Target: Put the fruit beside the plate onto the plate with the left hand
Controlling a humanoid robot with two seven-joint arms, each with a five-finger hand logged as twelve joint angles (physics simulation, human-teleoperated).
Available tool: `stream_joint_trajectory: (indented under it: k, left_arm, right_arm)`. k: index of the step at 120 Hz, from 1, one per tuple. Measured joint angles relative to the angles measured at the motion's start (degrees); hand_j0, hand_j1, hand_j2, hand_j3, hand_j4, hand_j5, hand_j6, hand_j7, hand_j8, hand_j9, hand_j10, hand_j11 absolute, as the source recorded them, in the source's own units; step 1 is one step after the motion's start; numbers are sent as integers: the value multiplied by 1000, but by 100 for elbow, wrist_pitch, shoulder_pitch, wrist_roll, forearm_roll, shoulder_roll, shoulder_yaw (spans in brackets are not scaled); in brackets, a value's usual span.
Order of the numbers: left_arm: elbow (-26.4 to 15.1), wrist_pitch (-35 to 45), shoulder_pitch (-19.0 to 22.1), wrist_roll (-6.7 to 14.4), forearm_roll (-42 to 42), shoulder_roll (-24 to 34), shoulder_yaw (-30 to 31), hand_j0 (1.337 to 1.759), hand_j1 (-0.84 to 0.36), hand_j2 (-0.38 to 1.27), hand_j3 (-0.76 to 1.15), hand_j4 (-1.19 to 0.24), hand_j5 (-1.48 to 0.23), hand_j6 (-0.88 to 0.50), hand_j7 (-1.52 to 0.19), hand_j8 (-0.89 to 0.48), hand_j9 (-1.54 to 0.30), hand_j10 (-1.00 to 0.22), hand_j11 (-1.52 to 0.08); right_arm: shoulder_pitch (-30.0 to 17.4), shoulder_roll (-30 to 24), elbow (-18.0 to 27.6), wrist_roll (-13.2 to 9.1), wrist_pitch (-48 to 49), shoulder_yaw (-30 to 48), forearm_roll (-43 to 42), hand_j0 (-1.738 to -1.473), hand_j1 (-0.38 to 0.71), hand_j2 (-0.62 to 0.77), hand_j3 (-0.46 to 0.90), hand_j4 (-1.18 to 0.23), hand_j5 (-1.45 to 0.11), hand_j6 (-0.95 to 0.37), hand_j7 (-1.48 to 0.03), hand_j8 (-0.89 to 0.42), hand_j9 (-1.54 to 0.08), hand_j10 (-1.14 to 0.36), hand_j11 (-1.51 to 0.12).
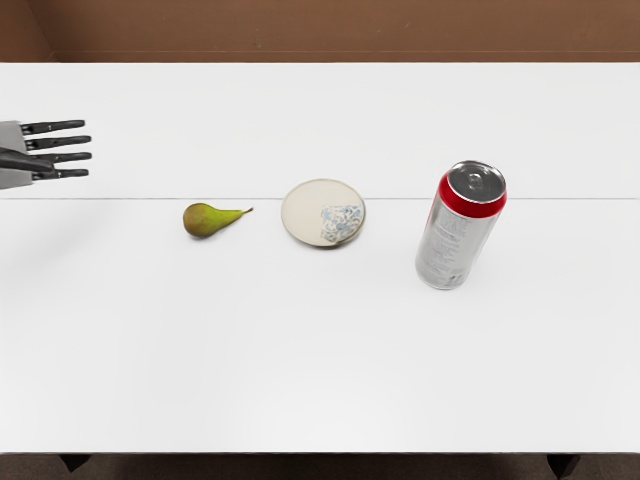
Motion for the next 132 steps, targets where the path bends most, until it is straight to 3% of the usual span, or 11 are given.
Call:
stream_joint_trajectory:
  k: [17,30,47,57,76,88,110,132]
  left_arm:
    - [44,-3,-98,0,43,-87,37,1658,297,10,0,-40,-56,-39,-57,-39,-57,-40,-57]
    - [55,-2,-943,0,642,-584,388,1658,298,9,0,-41,-55,-40,-55,-40,-55,-41,-55]
    - [26,-3,-1670,0,2308,-1477,678,1658,299,8,0,-40,-54,-40,-54,-40,-54,-40,-54]
    - [-63,-1,-2050,0,3424,-1701,729,1658,298,8,0,-43,-55,-42,-55,-42,-55,-42,-55]
    - [-964,8,-2014,0,5613,-1913,767,1658,297,9,0,-45,-57,-45,-57,-45,-57,-44,-57]
    - [-1435,324,-2022,0,6569,-2205,847,1658,297,9,0,-45,-57,-46,-57,-45,-57,-45,-57]
    - [-1742,778,-2007,0,7454,-2625,1242,1658,270,14,0,-69,-87,-69,-87,-69,-86,-68,-86]
    - [-2254,1079,-1555,0,8361,-2705,1588,1658,251,17,0,-85,-107,-86,-107,-85,-107,-84,-107]
  right_arm:
    - [-2,0,0,0,0,0,0,-1658,-349,0,0,0,0,0,0,0,0,0,0]
    - [-1,0,0,0,0,0,0,-1658,-349,0,0,0,0,0,0,0,0,0,0]
    - [0,0,0,0,0,0,0,-1658,-349,0,0,0,0,0,0,0,0,0,0]
    - [0,0,0,-1,0,0,0,-1658,-349,0,0,0,0,0,0,0,0,0,0]
    - [0,0,0,0,0,0,0,-1658,-349,0,0,0,0,0,0,0,0,0,0]
    - [0,0,0,0,0,0,0,-1658,-349,0,0,0,0,0,0,0,0,0,0]
    - [0,0,0,0,0,0,0,-1658,-349,0,0,0,0,0,0,0,0,0,0]
    - [0,0,0,0,0,0,0,-1658,-349,0,0,0,0,0,0,0,0,0,0]
